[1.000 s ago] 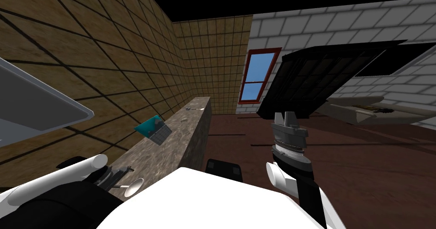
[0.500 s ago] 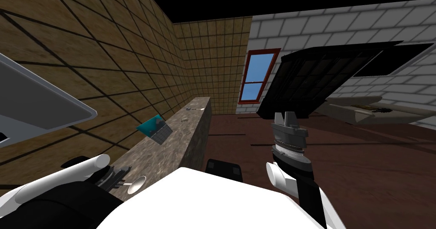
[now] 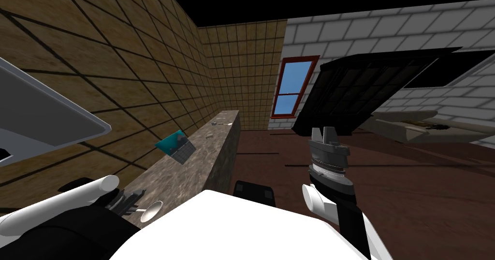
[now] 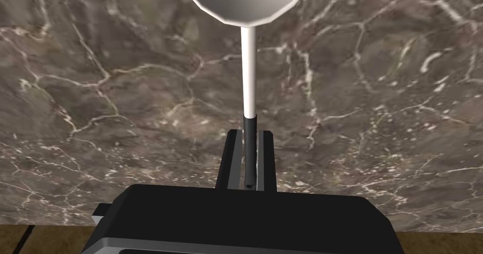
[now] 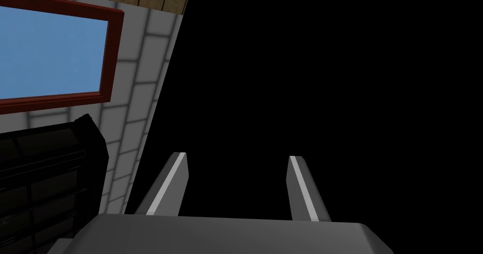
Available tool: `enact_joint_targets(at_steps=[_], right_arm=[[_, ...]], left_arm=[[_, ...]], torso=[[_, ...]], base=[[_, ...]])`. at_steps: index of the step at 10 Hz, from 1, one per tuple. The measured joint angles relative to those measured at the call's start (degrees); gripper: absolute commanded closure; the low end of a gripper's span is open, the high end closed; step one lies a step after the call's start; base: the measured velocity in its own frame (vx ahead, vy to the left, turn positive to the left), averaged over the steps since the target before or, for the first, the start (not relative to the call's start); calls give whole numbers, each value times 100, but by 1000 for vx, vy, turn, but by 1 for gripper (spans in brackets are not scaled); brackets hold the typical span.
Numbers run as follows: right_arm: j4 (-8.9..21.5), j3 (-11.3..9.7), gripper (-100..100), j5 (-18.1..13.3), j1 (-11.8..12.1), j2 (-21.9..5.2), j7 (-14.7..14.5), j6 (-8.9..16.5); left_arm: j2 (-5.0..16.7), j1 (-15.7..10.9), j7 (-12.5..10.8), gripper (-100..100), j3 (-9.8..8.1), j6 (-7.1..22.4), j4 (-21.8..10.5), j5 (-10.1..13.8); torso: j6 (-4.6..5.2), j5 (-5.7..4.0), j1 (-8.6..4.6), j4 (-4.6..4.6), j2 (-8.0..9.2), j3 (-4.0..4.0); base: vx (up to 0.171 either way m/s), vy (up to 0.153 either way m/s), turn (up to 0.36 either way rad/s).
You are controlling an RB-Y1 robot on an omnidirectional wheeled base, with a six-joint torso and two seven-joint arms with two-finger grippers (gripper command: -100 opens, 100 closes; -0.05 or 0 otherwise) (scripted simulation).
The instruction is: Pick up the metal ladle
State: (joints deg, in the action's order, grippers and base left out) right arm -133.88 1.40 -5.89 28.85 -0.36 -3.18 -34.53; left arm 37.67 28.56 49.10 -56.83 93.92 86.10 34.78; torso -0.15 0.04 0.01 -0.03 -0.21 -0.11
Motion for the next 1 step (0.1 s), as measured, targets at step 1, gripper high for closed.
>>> enact_joint_targets(at_steps=[1], right_arm=[[0, 0, 0, 0, 0, 0, 0, 0]], left_arm=[[8, 3, 11, 0, -11, 19, 2, 4]], torso=[[2, 4, 5, 1, 4, 2]], base=[[0, 0, 0]])
